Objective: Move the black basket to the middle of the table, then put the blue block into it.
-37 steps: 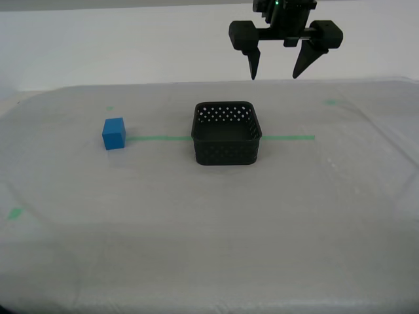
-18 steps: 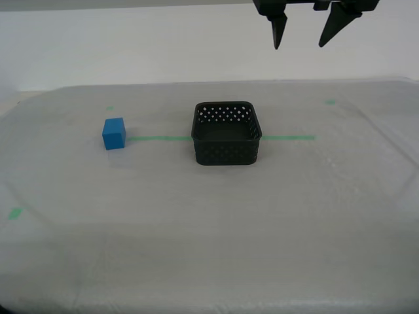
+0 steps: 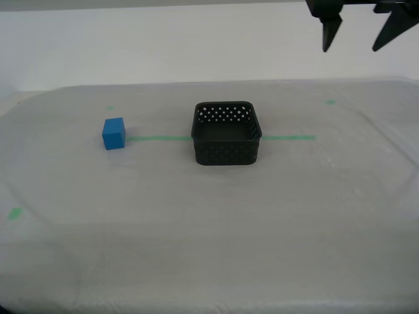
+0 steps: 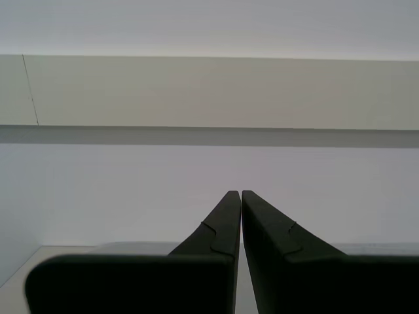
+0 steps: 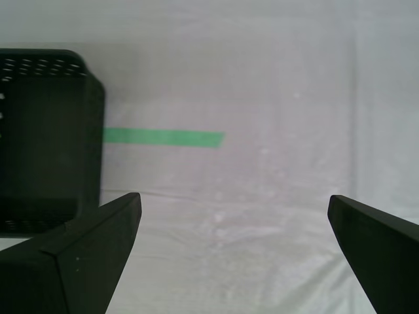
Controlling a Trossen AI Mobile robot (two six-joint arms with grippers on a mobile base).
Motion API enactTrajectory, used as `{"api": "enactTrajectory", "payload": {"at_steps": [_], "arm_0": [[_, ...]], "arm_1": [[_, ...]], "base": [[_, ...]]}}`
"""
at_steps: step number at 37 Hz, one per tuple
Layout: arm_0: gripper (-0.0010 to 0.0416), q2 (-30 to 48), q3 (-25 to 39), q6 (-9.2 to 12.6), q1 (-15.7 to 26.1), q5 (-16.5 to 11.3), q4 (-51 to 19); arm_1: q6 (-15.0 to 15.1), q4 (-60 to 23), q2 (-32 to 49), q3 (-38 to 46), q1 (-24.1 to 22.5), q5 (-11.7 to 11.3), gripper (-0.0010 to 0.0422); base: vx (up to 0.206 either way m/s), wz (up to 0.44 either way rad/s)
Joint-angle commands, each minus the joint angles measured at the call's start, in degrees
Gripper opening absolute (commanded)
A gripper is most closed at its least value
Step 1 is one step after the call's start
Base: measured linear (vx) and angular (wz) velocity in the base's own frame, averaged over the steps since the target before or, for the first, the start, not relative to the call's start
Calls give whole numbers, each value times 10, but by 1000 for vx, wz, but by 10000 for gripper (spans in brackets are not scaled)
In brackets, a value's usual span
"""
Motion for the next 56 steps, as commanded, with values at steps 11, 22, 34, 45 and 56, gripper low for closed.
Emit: {"api": "enactTrajectory", "payload": {"at_steps": [11, 22, 34, 45, 56], "arm_0": [[400, -51, -70, -8, -55, 2, 15], [400, -50, -111, -12, -65, 2, 75], [400, -50, -166, -12, -69, 12, 167], [398, -50, -174, -12, -69, 12, 154], [398, -50, -174, -12, -68, 12, 159]], "arm_1": [[1, 3, 0, 0, 0, 0, 0], [1, 3, 0, 0, 0, 0, 0], [1, 3, 0, 0, 0, 0, 0], [1, 3, 0, 0, 0, 0, 0], [1, 3, 0, 0, 0, 0, 0]], "base": [[0, 0], [0, 0], [0, 0], [0, 0], [0, 0]]}}
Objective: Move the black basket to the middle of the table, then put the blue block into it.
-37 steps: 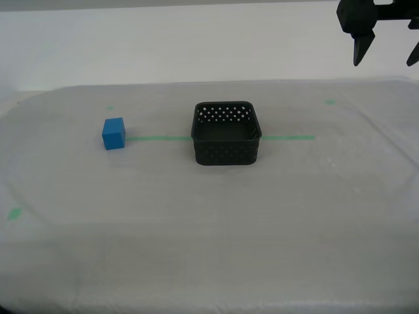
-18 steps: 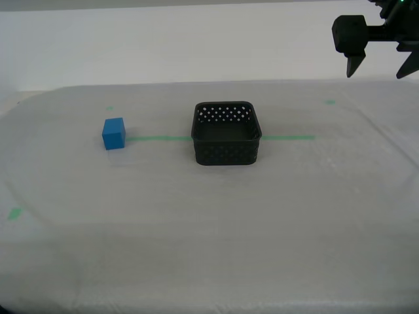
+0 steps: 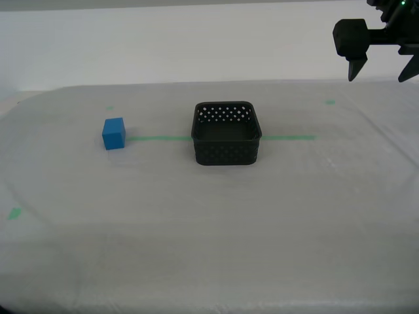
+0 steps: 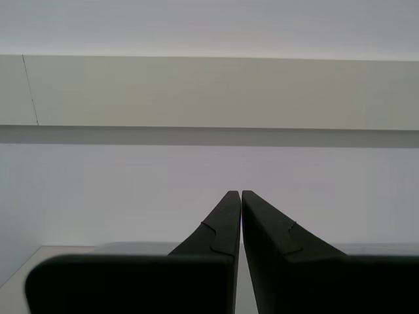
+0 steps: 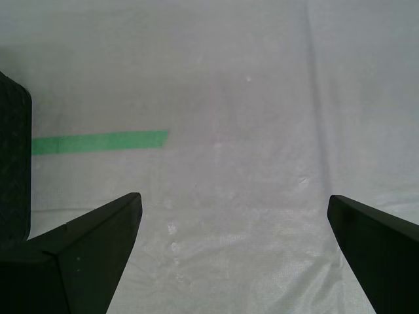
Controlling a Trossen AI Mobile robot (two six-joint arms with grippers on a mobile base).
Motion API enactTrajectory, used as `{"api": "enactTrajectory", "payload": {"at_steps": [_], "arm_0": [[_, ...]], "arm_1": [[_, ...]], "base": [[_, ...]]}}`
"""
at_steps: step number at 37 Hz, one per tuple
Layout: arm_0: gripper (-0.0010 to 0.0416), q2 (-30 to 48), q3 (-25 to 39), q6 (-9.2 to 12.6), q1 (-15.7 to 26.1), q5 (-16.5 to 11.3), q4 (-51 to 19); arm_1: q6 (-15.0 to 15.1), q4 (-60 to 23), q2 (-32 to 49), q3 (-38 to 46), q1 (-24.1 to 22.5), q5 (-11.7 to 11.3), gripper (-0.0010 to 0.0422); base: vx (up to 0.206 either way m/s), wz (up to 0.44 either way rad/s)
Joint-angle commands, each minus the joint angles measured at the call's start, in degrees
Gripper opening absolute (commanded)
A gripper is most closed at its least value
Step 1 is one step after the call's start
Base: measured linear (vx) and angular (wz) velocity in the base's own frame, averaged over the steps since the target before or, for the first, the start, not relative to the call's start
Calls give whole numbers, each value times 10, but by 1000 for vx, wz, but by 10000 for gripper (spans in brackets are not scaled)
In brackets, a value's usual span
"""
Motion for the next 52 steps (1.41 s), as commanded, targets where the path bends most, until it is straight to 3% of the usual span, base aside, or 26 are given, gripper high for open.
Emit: {"api": "enactTrajectory", "payload": {"at_steps": [1, 42, 52], "arm_0": [[399, 0, 0, 0, 0, 2, 1], [399, 0, 0, 1, 0, 2, 5], [399, 0, 0, 1, 0, 2, 5]], "arm_1": [[1, 3, 0, 0, 0, 0, 0], [1, 3, 0, 1, 0, 0, 0], [-25, 3, 0, 1, 0, 0, 0]], "base": [[0, 0], [0, 0], [0, 0]]}}
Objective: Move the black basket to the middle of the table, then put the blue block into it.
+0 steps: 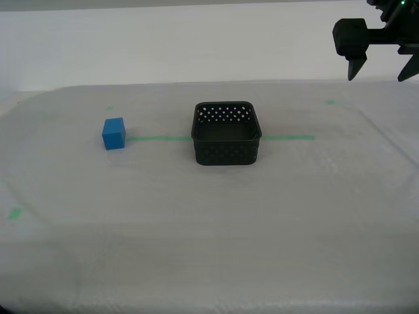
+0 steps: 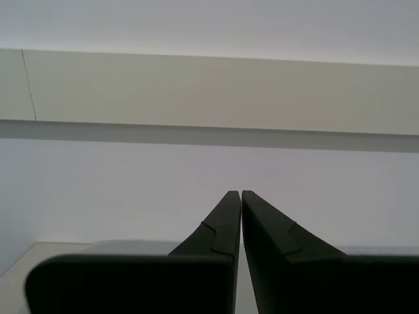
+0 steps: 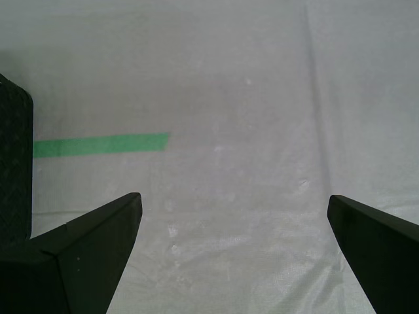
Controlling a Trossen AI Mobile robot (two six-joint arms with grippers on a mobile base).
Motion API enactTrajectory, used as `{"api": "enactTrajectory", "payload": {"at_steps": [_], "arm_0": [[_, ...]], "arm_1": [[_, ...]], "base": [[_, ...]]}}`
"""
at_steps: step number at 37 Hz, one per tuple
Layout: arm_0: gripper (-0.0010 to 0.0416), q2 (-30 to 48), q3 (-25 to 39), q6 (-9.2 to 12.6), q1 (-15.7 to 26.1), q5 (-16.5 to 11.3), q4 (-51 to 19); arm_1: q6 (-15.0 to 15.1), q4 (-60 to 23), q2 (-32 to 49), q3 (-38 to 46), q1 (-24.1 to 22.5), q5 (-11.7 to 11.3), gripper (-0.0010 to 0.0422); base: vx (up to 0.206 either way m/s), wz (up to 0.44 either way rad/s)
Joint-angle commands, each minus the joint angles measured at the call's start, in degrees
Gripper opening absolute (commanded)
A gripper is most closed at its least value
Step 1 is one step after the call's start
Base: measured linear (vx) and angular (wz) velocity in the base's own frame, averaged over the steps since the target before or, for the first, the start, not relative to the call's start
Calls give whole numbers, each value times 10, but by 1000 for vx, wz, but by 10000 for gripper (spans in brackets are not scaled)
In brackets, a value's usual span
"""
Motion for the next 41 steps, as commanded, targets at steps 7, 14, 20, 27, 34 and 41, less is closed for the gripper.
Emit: {"api": "enactTrajectory", "payload": {"at_steps": [7, 14, 20, 27, 34, 41], "arm_0": [[398, 0, 0, 0, 0, 2, 0], [399, 0, 0, 0, 0, 2, 0], [398, 0, 0, 0, 0, 2, 0], [398, 0, 0, 1, 0, 2, 0], [399, 0, 0, 0, 0, 2, 0], [399, 0, 0, 0, 0, 2, 0]], "arm_1": [[-75, -14, 0, 5, 0, 0, 0], [-91, -145, 0, 41, 0, 0, 0], [-117, -260, 0, 76, -1, 0, 0], [-146, -379, 0, 116, -1, 0, 0], [-215, -466, 0, 151, -1, 0, 0], [-256, -549, 0, 181, -1, 0, 0]], "base": [[0, 0], [0, 0], [0, 0], [0, 0], [0, 0], [0, 0]]}}
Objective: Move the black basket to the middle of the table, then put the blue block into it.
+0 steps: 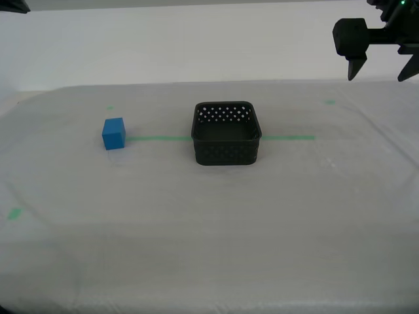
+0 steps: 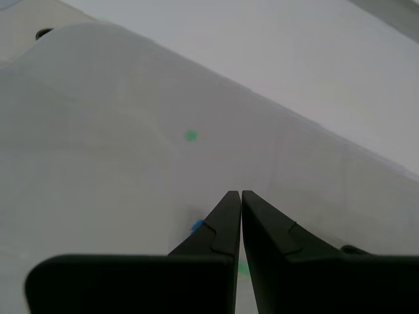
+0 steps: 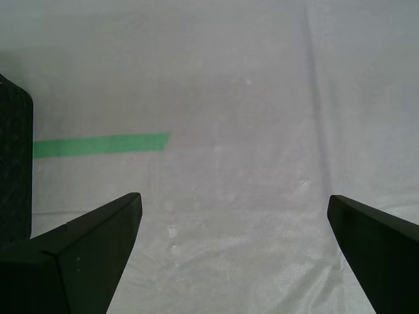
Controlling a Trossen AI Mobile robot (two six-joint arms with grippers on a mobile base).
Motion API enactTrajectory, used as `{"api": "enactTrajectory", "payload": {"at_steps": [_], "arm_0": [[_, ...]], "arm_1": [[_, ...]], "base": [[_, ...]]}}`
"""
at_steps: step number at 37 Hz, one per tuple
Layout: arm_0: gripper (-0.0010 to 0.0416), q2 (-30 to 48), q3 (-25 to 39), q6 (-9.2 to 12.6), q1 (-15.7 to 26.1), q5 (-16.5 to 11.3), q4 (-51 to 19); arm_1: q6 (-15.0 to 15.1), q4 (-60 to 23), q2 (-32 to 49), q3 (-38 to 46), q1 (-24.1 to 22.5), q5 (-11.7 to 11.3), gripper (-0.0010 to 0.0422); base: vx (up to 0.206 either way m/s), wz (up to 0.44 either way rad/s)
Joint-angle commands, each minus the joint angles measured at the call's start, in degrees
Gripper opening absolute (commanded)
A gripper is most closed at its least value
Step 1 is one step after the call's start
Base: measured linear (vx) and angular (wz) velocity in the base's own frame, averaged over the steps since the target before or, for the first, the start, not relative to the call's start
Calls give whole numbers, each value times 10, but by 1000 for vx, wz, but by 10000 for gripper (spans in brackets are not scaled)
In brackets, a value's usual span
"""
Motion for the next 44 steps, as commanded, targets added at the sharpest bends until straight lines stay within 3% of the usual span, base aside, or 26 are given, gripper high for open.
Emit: {"api": "enactTrajectory", "payload": {"at_steps": [1, 21, 33, 40, 44], "arm_0": [[399, 0, 0, 1, 0, 2, 0], [399, 0, 0, 1, 0, 2, 0], [399, 0, 0, 1, 0, 2, 2], [398, 0, 0, 1, 0, 2, 2], [398, 0, 0, 0, 0, 2, 2]], "arm_1": [[-11, -40, 0, 14, 0, 0, 0], [-33, -132, 7, 30, -5, 0, -1], [-40, -137, 65, 41, -26, -1, -1], [-2, -148, 127, 72, -32, 0, -1], [0, -149, 152, 92, -36, 0, 0]], "base": [[0, 0], [0, 0], [0, 0], [0, 0], [0, 0]]}}
